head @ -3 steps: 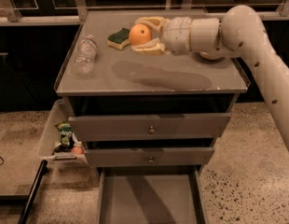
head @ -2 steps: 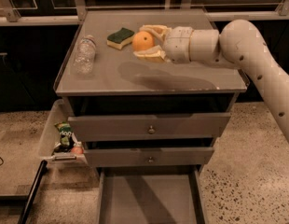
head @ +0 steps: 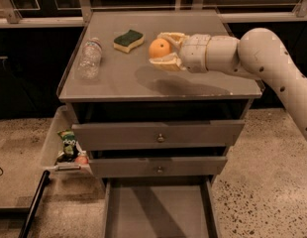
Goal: Pick orange from bottom drawer and place on counter
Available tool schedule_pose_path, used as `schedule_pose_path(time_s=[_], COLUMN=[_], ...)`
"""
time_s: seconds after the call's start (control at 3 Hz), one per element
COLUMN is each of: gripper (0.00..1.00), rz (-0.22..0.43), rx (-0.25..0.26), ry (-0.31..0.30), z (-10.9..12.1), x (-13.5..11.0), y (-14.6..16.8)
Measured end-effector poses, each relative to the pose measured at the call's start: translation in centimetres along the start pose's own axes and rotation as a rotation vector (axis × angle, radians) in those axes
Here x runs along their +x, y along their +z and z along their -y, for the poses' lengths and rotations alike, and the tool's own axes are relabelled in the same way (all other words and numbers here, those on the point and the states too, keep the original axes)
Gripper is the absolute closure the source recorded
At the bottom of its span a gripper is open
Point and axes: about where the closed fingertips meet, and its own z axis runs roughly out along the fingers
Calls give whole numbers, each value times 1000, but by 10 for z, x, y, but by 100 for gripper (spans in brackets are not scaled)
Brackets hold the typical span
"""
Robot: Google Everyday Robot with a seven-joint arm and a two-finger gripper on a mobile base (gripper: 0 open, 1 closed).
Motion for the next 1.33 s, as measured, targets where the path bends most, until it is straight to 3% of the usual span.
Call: schedule_pose_path(time_s=[0.33, 1.0, 1.33], gripper=[100, 100, 100], rz=[-37, -46, -50], rx=[-18, -53, -64], ry=[41, 164, 187], z=[4, 7, 8], x=[17, 58, 66], y=[-1, 2, 5])
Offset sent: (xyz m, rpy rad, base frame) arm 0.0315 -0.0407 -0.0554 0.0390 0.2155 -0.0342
